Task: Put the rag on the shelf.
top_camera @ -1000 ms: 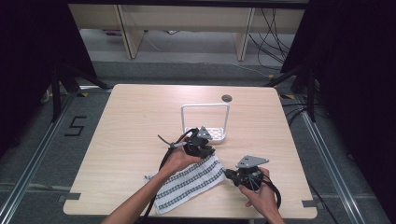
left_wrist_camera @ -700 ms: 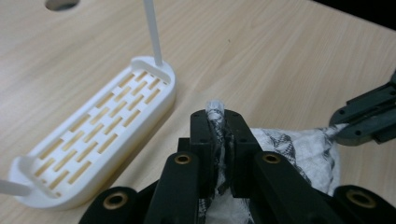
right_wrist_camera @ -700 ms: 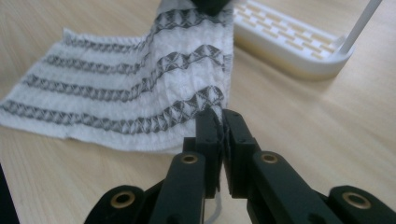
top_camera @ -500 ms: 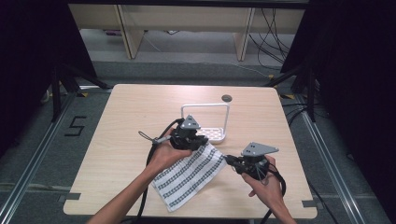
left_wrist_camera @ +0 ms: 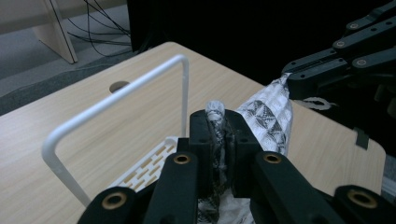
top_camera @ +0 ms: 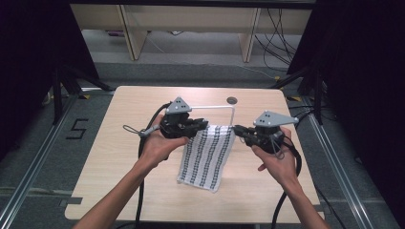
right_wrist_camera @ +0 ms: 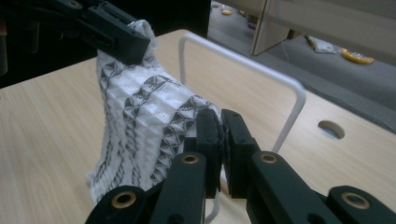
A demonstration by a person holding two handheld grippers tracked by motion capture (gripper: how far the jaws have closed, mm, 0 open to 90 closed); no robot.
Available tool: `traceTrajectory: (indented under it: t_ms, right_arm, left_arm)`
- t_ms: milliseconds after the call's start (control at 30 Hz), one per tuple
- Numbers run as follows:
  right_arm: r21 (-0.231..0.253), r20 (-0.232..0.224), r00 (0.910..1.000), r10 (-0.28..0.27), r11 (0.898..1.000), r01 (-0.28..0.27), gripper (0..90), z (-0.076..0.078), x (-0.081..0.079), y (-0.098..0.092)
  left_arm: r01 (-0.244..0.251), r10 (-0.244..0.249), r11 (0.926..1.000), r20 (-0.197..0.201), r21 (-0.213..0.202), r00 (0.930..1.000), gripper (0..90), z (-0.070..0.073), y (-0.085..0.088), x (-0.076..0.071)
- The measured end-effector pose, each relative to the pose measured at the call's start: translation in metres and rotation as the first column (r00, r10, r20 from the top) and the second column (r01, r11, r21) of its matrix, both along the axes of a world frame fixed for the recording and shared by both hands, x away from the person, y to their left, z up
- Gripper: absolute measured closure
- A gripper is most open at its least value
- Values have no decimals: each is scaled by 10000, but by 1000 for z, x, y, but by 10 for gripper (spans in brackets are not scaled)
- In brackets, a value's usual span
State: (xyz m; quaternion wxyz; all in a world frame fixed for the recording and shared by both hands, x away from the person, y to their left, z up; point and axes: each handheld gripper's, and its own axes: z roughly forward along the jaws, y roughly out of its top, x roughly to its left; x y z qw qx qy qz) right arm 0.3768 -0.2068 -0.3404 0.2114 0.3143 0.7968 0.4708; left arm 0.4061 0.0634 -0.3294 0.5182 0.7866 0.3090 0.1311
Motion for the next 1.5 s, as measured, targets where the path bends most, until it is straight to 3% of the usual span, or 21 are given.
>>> traceTrajectory:
  t_ms: [133,167,367,500,567,733,867,1100,1200,1300,1500]
  right_arm:
    - [-116,405,9992,-61,9999,66,874,20,10,2]
    - [-92,291,9995,-95,9999,98,875,23,10,3]
    - [-58,587,9977,-342,9994,346,875,44,24,6]
    - [144,372,9982,-479,9988,474,875,53,34,9]
    - [-18,704,9964,-477,9989,479,875,58,41,9]
    - [75,671,9959,-612,9981,609,875,66,53,10]
    - [149,839,9940,-708,9975,697,875,75,63,11]
    - [244,740,9927,-957,9953,941,875,86,82,14]
    - [178,990,9889,-1104,9939,1092,875,89,91,15]
    - [302,783,9903,-1147,9932,1126,874,92,97,17]
    - [336,832,9888,-1236,9921,1211,875,95,109,22]
  left_arm:
    - [-159,160,9992,7,-364,9999,827,12,2,4]
    - [-162,163,9986,31,-511,9999,827,14,2,5]
    - [-547,557,9955,114,-778,9984,825,30,2,17]
    - [-757,776,9940,209,-786,9968,827,39,2,26]
    - [-822,847,9936,297,-777,9960,827,44,2,29]
    - [-1070,1104,9894,303,-979,9934,827,56,2,40]
    - [-1156,1192,9873,267,-1088,9925,827,61,0,48]
    - [-1366,1395,9815,125,-1341,9901,826,63,-3,64]
    - [-1532,1555,9776,47,-1442,9878,827,65,-3,73]
    - [-1706,1723,9732,-26,-1542,9850,827,67,-1,79]
    - [-1949,1969,9669,-42,-1647,9804,827,72,2,91]
